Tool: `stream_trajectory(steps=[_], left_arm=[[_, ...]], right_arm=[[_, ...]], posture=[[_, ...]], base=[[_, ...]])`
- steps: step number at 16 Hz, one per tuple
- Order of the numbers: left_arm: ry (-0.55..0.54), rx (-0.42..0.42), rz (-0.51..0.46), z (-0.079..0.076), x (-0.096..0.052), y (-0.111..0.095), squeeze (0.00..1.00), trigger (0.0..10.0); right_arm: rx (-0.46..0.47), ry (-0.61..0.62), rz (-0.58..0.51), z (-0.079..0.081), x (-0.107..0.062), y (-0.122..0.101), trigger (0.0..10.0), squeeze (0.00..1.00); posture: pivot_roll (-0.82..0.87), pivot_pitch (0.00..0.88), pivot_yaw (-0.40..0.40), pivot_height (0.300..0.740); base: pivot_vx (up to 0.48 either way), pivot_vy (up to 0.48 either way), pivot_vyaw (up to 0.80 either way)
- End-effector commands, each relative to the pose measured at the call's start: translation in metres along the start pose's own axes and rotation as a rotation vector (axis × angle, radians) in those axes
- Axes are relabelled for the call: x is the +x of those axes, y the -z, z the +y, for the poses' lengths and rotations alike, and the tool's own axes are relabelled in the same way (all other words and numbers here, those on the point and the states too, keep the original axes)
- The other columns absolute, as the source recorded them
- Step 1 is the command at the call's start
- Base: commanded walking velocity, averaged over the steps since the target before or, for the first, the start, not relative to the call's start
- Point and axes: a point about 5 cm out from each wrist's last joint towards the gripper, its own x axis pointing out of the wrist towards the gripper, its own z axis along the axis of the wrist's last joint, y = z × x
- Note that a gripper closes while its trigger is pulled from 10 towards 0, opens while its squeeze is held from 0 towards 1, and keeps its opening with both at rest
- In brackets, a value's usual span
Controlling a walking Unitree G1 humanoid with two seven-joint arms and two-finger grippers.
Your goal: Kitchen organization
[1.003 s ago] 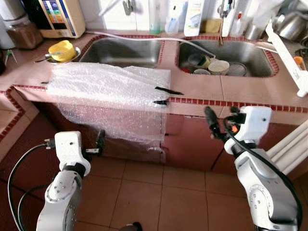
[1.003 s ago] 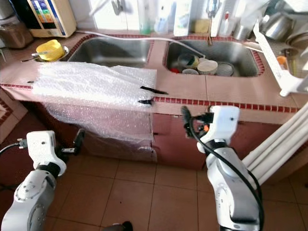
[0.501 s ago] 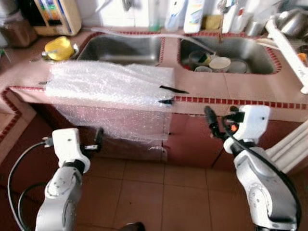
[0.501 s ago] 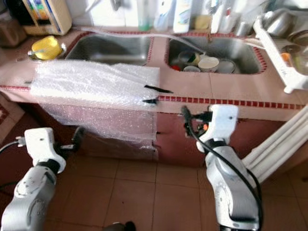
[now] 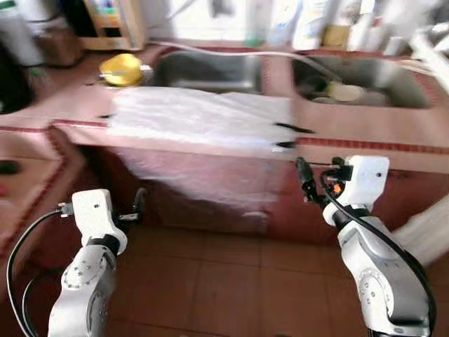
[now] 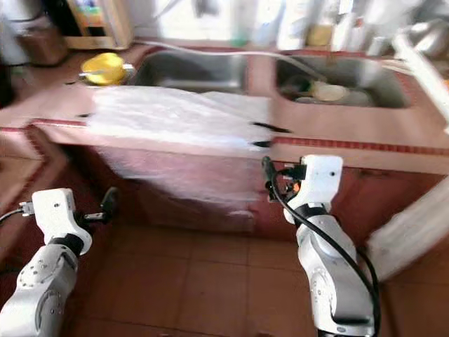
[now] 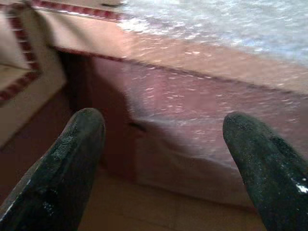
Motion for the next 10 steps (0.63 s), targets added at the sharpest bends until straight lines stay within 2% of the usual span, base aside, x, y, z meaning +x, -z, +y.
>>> stream_trajectory(steps=[1, 7, 10], left_arm=[[0.016, -0.001, 0.009, -0.0055, 0.0013, 0.0009, 0.00, 10.0], [0.017, 0.001, 0.017, -0.0054, 0.0018, 0.0023, 0.00, 10.0], [0.031, 0.023, 0.015, -0.0088, 0.0018, 0.0027, 0.00, 10.0]], right_arm=[[-0.016, 0.037, 0.004, -0.0081, -0.0024, 0.0002, 10.0, 0.00], [-0.017, 0.045, 0.000, -0.0076, -0.0017, 0.0001, 10.0, 0.00], [-0.020, 0.053, -0.003, -0.0084, -0.0022, -0.0003, 10.0, 0.00]], posture=[[-0.07, 0.126, 0.035, 0.740], [-0.06, 0.126, 0.037, 0.740], [-0.06, 0.123, 0.037, 0.740]], base=[[0.000, 0.469, 0.00], [0.000, 0.433, 0.00], [0.000, 0.000, 0.00]])
